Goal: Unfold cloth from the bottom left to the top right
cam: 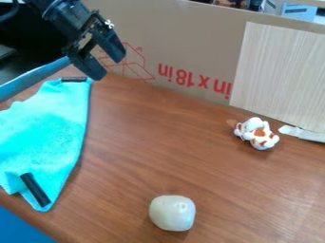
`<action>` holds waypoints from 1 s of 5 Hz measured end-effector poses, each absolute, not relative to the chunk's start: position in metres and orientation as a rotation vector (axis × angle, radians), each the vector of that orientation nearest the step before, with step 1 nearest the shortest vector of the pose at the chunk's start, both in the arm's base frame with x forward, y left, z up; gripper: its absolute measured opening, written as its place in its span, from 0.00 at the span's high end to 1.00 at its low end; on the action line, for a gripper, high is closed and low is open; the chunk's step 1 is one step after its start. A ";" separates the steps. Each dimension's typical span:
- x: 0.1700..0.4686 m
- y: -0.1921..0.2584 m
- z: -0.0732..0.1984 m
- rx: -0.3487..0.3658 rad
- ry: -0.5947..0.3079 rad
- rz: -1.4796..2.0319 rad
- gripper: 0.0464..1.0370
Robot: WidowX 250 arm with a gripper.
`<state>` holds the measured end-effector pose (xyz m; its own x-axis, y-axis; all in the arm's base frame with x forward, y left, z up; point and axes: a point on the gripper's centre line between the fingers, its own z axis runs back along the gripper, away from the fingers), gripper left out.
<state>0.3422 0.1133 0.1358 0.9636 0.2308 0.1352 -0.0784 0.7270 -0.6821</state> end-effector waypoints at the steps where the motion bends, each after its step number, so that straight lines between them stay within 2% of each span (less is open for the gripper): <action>1: 0.341 0.112 0.124 -0.763 -0.185 0.185 0.04; 2: 0.330 0.129 0.132 -0.828 -0.212 0.219 0.04; 3: 0.303 0.152 0.154 -0.800 -0.261 0.223 0.04; 4: 0.281 0.159 0.165 -0.700 -0.240 0.211 0.04; 5: 0.256 0.182 0.171 -0.556 -0.246 0.252 0.04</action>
<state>0.2558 0.1821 0.1705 0.9401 0.3001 0.1615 -0.1681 0.8205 -0.5464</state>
